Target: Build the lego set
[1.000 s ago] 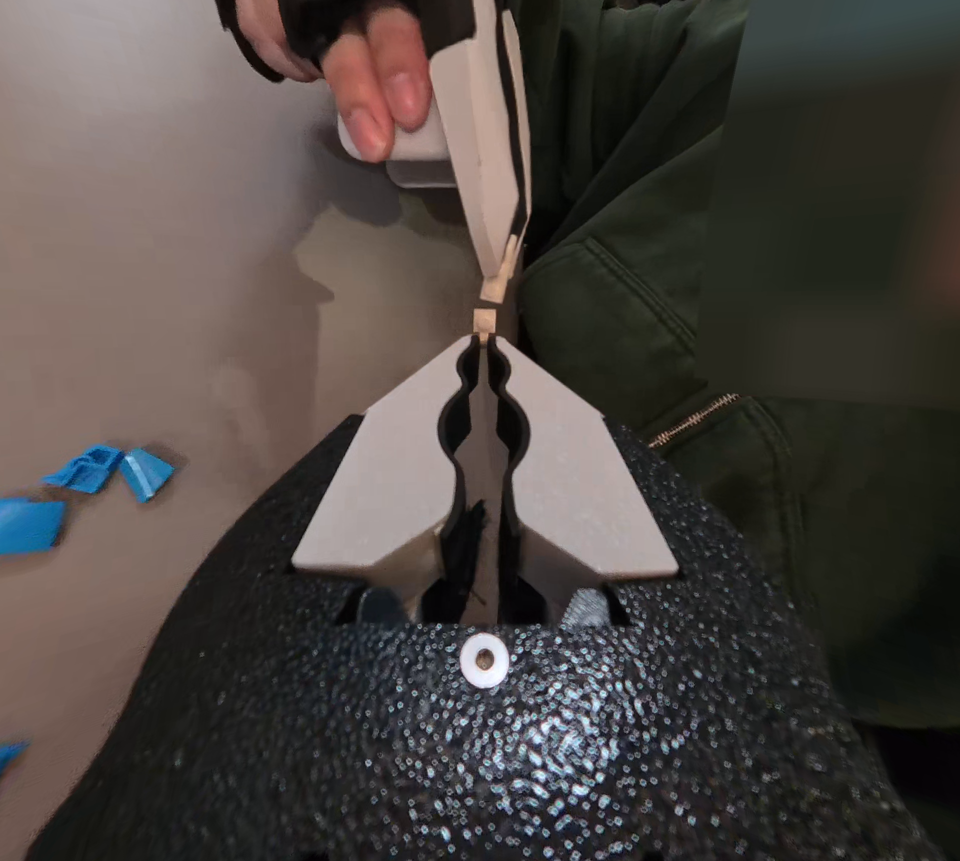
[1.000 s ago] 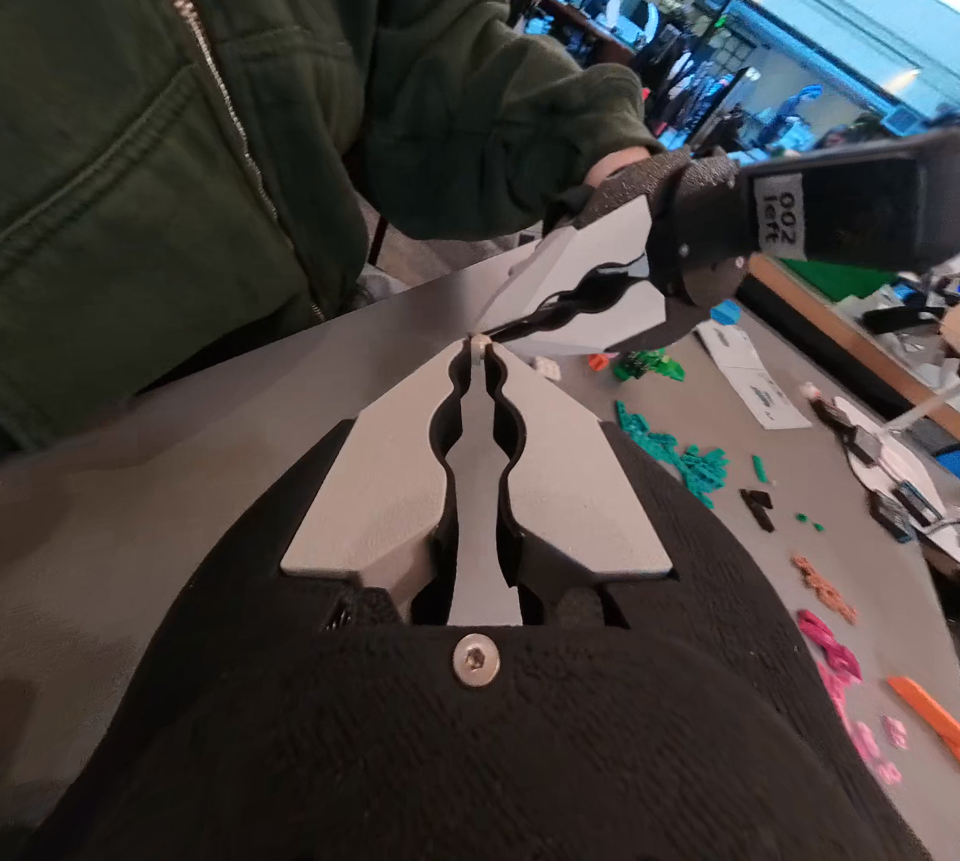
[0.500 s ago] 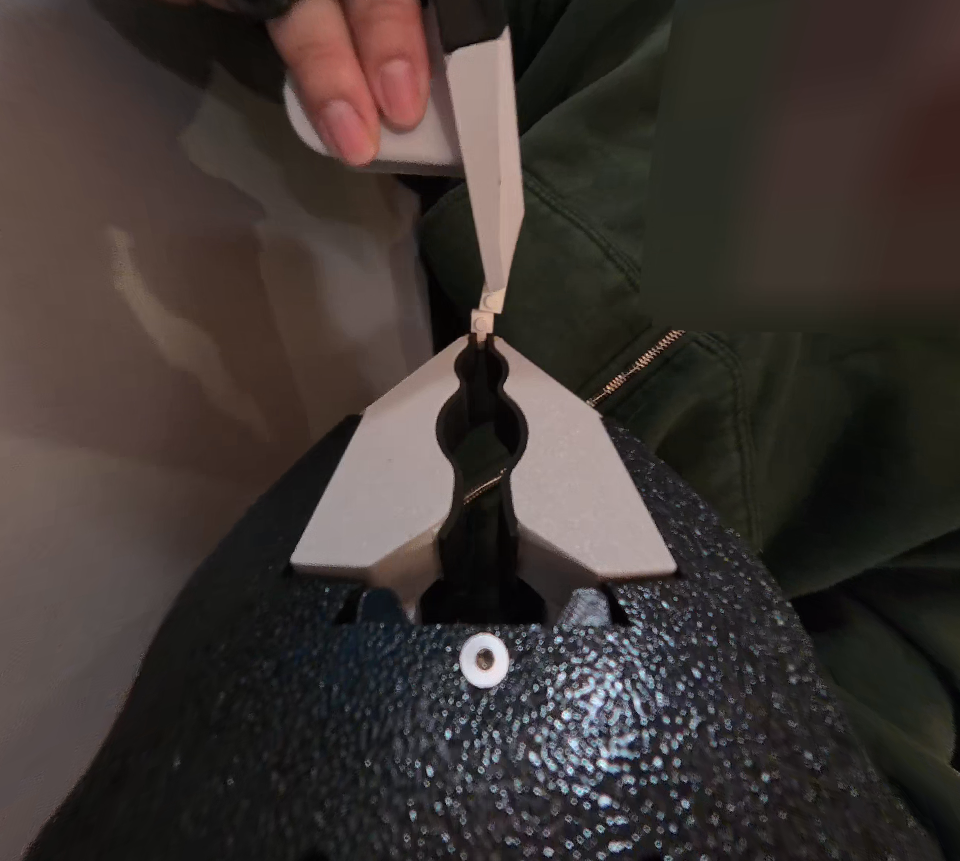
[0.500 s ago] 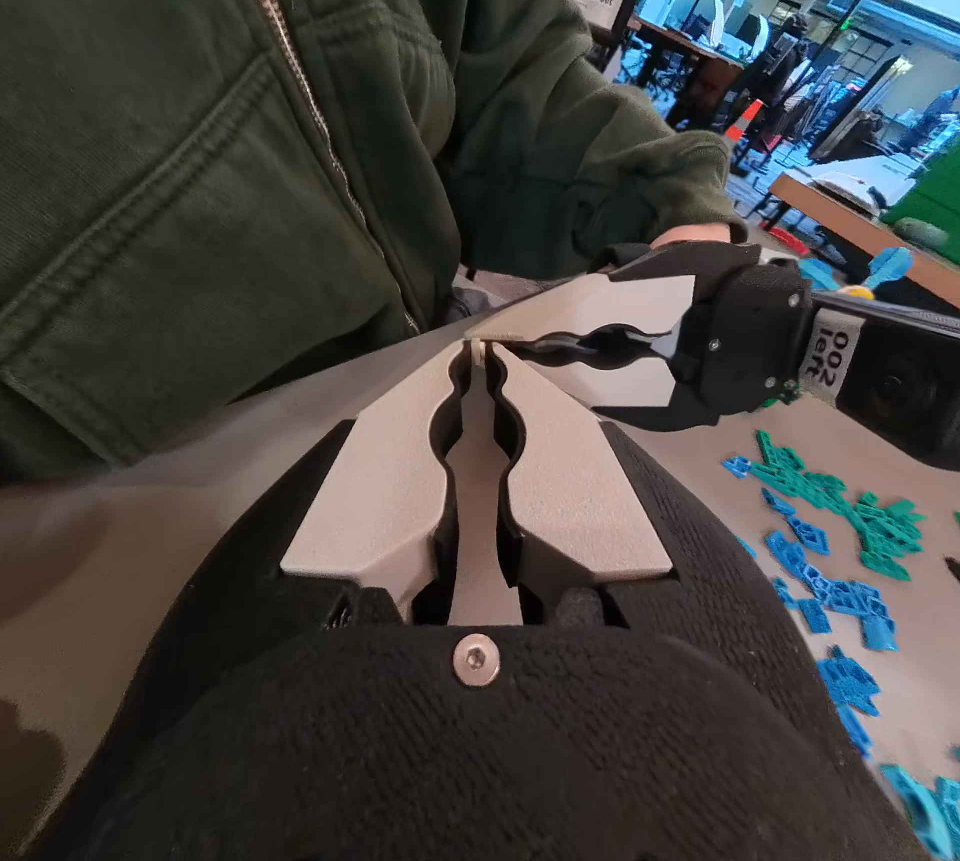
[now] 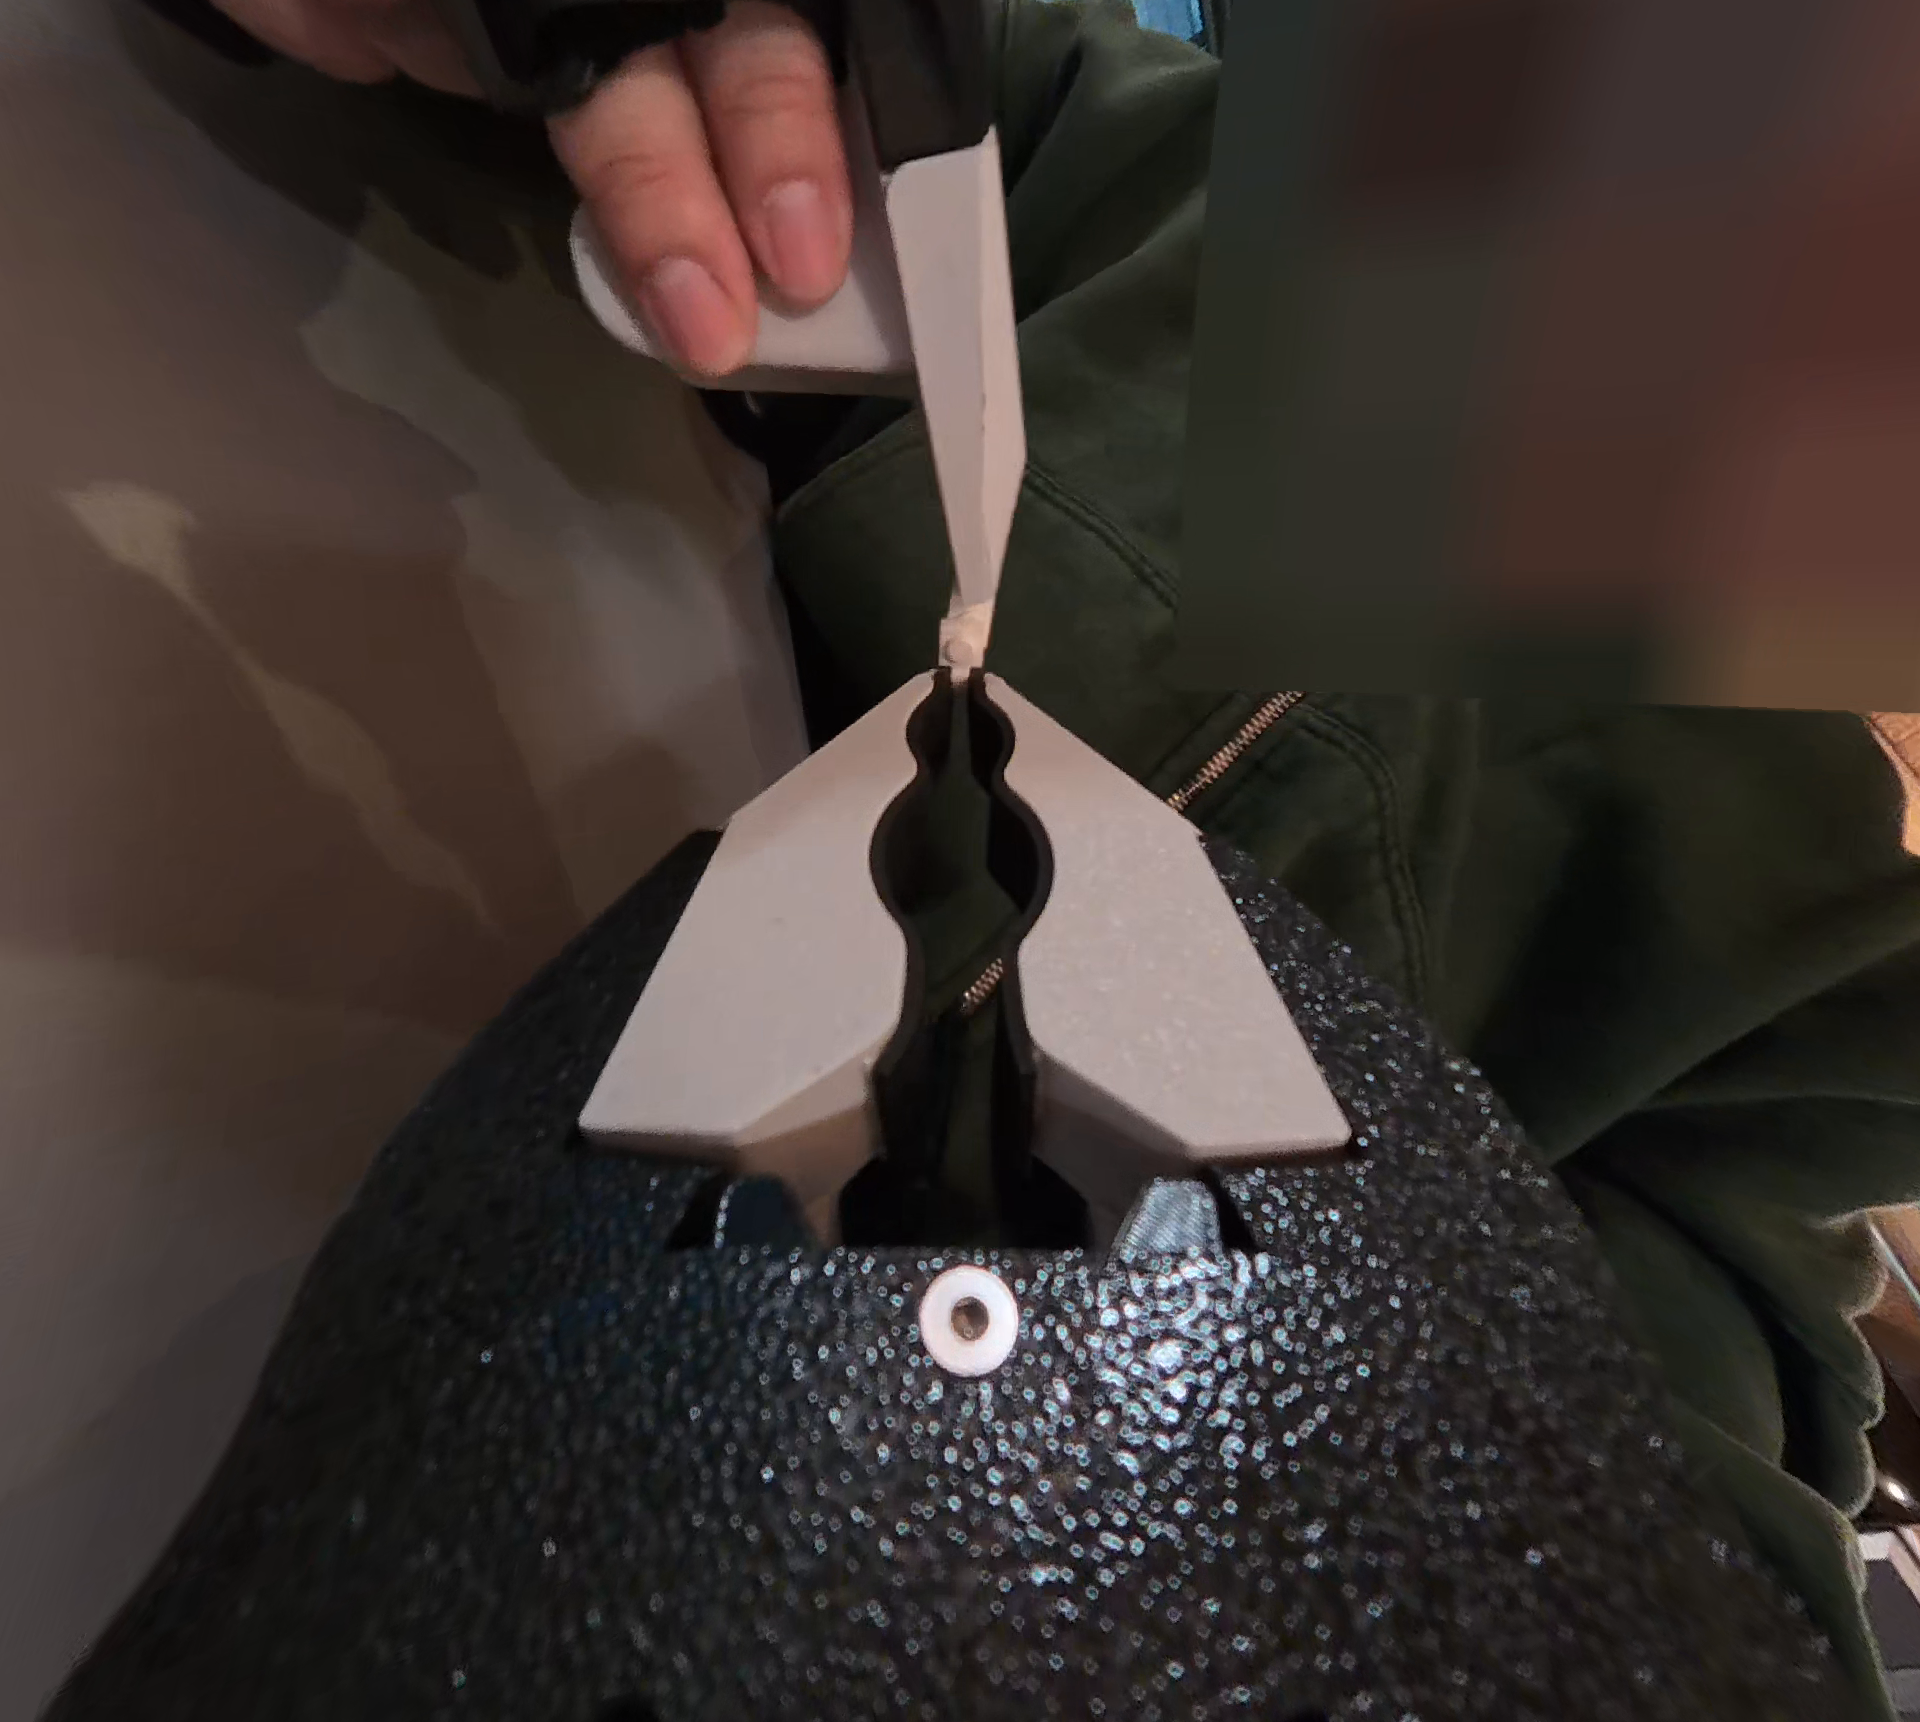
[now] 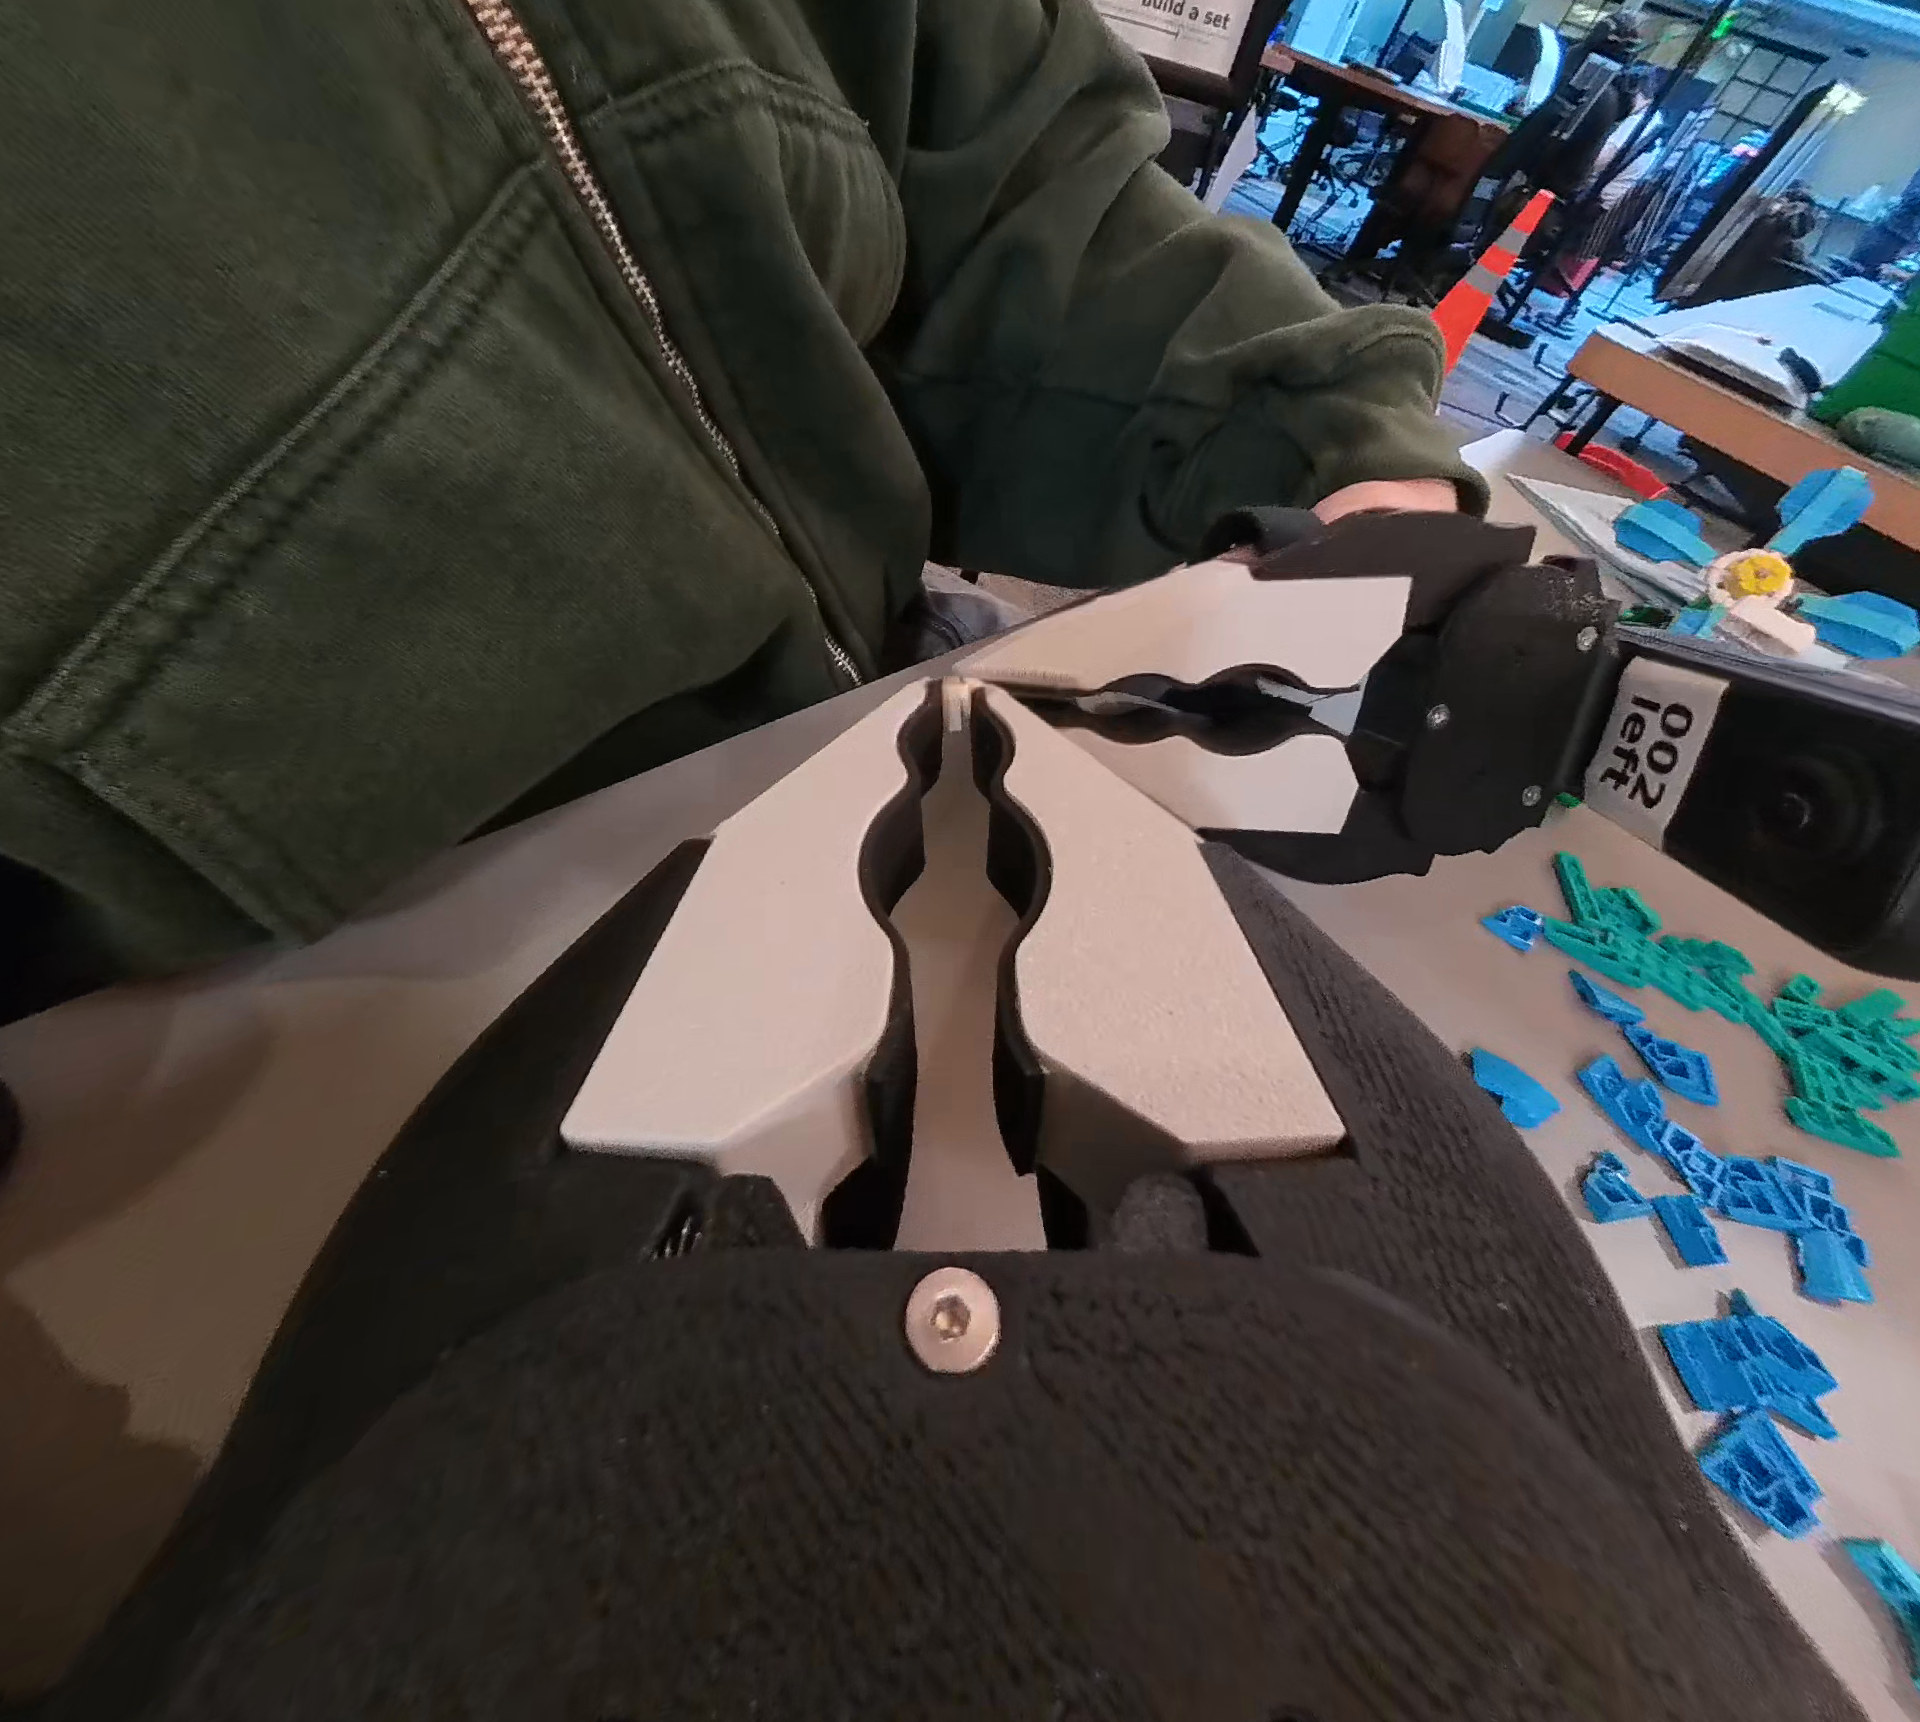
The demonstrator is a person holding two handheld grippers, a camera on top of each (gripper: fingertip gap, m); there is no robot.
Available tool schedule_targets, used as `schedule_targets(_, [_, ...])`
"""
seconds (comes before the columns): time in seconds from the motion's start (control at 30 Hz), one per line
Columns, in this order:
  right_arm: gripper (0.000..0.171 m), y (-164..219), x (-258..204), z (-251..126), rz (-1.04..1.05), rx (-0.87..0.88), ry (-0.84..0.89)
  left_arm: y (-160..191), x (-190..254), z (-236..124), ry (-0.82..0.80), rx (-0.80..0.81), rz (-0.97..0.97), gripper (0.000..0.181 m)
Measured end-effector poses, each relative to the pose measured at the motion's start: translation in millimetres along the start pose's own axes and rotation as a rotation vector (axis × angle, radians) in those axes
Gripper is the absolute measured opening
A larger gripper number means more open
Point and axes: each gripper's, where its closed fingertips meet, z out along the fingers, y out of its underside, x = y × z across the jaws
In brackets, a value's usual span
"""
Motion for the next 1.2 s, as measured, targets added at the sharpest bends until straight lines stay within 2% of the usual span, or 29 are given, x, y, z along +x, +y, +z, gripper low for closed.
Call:
schedule_targets(0.4, [0.01, 6, 6, 3, 0.046, -0.011, 0.031, 6, -3, 4, 0.028, -0.051, -0.046, 0.0])
schedule_targets(0.77, [0.009, 6, -6, 11, 0.112, -0.005, -0.06, 16, -4, 14, 0.06, -0.183, -0.1, 0.0])
schedule_targets(1.2, [0.009, 3, -13, 16, 0.162, 0.015, -0.111, 21, -4, 20, 0.029, -0.283, -0.043, 0.001])
